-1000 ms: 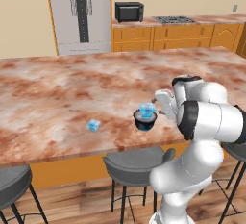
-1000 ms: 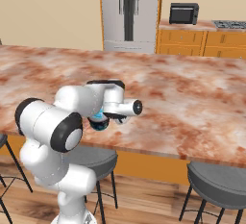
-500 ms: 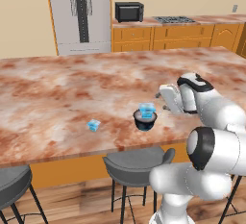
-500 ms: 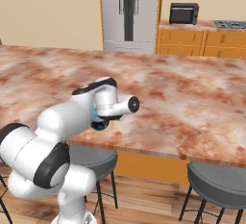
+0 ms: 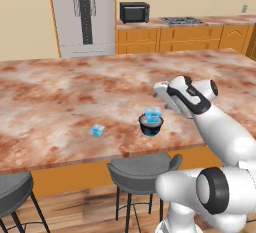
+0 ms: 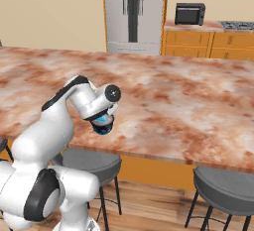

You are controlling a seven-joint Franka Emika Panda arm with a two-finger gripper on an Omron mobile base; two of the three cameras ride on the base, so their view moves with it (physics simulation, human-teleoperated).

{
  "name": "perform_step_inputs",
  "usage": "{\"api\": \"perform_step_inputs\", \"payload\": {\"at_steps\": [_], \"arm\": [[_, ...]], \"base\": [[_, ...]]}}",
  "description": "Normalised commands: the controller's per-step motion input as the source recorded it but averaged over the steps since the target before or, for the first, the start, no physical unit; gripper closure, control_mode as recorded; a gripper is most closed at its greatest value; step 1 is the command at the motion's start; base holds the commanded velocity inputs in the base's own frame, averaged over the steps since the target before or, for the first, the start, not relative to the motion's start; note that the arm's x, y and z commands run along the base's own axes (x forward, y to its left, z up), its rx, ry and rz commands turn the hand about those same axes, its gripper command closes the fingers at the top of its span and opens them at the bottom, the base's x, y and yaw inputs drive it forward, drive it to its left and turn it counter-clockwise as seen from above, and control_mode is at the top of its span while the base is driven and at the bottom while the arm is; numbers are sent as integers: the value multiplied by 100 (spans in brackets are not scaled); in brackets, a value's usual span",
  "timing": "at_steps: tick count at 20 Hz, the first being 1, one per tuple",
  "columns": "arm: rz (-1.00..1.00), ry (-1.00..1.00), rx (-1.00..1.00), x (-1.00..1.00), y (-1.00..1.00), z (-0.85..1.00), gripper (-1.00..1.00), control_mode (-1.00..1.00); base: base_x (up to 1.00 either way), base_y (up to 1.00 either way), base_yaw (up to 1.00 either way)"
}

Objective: Stack the yogurt containers by placing the smaller containers on top of the larger containers.

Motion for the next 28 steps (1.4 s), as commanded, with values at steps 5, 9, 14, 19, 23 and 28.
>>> {"api": "perform_step_inputs", "payload": {"at_steps": [5,9,14,19,23,28], "arm": [[1,0,0,-31,4,2,-100,-100],[0,2,-12,-23,21,23,-100,-100],[0,9,-22,-7,35,13,-100,-100],[0,13,-16,-13,36,9,-100,-100],[0,18,-8,-12,31,2,-100,-100],[0,23,-3,-1,40,0,-100,-100]], "base": [[0,0,0],[0,0,0],[0,0,0],[0,0,0],[0,0,0],[0,0,0]]}}
